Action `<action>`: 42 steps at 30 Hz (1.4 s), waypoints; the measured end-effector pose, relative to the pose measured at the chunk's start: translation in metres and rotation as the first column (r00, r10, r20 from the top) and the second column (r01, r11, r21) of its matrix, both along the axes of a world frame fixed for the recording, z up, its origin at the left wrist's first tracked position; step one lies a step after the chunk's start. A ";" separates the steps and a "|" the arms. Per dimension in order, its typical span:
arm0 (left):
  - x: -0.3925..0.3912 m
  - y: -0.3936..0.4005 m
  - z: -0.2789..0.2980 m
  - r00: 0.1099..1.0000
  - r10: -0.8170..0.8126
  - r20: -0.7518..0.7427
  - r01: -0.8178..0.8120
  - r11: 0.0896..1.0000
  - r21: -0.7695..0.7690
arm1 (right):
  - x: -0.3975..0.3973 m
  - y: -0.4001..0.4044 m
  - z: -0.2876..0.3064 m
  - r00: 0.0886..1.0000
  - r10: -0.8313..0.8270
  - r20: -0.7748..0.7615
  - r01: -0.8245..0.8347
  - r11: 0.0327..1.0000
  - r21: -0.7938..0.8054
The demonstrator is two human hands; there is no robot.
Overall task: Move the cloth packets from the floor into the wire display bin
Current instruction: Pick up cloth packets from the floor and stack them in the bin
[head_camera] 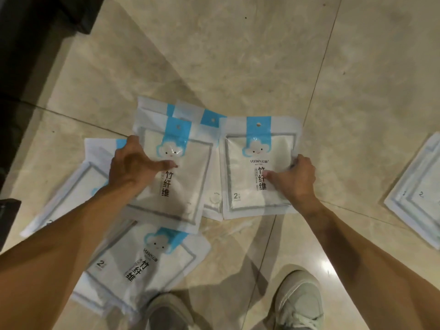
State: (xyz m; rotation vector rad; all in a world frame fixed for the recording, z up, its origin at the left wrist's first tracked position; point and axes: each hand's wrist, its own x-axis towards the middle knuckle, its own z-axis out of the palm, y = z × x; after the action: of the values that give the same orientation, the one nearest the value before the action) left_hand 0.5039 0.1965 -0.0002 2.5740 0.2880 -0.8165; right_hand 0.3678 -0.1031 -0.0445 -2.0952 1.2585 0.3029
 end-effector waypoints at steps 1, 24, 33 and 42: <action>0.001 0.000 0.000 1.000 0.016 -0.016 -0.017 0.998 -0.053 | -0.003 -0.001 0.002 0.994 -0.067 0.089 0.058 0.993 0.101; -0.024 0.013 0.190 0.878 0.326 -0.350 -0.478 0.560 -0.677 | 0.007 -0.050 0.225 0.890 -0.373 0.260 0.141 0.770 0.622; -0.005 0.036 0.384 0.860 0.366 -0.357 -0.493 0.409 -0.768 | 0.049 -0.034 0.419 0.888 -0.313 0.337 0.004 0.739 0.674; -0.022 0.092 0.621 0.835 0.468 -0.288 -0.479 0.361 -0.800 | 0.082 0.016 0.664 0.892 -0.196 0.408 -0.155 0.715 0.681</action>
State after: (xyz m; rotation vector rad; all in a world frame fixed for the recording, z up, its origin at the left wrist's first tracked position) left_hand 0.4823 0.2883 0.6207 1.3981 0.4648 -0.5262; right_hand 0.4499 -0.0872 0.6194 -1.3628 0.7086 0.2113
